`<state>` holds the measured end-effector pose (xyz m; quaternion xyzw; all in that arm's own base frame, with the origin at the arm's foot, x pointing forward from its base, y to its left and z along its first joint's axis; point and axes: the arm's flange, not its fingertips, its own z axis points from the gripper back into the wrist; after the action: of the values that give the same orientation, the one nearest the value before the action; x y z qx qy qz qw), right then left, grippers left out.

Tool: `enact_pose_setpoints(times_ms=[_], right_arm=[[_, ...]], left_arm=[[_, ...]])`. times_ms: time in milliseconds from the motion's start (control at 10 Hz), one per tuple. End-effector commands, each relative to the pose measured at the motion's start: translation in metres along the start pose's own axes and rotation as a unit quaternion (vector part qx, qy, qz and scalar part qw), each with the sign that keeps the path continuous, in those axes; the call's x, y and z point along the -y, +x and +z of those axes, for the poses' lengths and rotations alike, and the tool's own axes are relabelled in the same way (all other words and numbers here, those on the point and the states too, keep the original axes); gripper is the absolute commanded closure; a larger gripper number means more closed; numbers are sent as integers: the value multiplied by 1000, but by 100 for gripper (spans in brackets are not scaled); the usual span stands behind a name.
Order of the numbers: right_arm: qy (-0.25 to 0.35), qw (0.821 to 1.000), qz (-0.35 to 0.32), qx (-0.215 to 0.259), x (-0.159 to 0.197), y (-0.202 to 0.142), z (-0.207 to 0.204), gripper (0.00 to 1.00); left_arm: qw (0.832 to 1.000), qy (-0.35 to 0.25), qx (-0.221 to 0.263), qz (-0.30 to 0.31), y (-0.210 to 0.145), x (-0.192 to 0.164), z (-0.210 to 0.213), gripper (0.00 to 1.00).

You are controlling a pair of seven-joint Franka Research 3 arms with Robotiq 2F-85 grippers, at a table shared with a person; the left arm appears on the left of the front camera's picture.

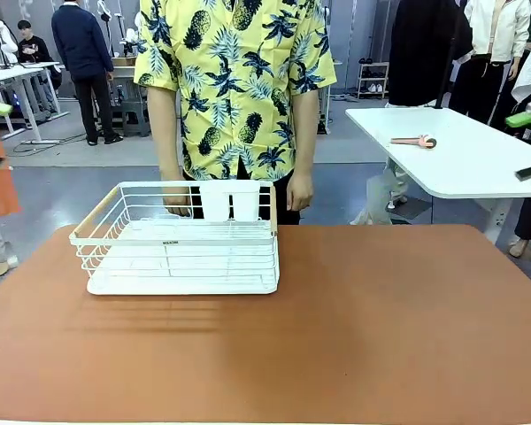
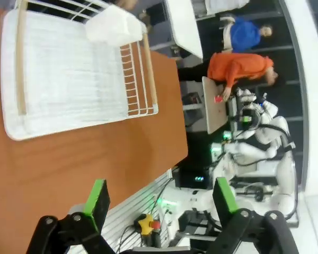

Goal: Clean the table.
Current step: Pick up the Lint Roller when the human hands it over.

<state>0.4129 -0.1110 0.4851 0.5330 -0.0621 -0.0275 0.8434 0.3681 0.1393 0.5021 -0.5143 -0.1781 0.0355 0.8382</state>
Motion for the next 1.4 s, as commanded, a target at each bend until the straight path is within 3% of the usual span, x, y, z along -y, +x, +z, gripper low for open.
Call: enact_pose_setpoints(times_ms=[0,200,800,1300], right_arm=[[-10,997,-68,31,17,19,28,0],[-20,995,-95,30,39,19,47,0],[-6,986,-162,47,89,22,74,0],[-19,988,-148,50,90,18,67,0]], left_arm=[[999,30,-3,33,11,-9,32,0],[998,23,31,47,11,-20,55,0],[995,32,51,75,13,-36,68,0],[996,34,49,66,10,-39,62,0]])
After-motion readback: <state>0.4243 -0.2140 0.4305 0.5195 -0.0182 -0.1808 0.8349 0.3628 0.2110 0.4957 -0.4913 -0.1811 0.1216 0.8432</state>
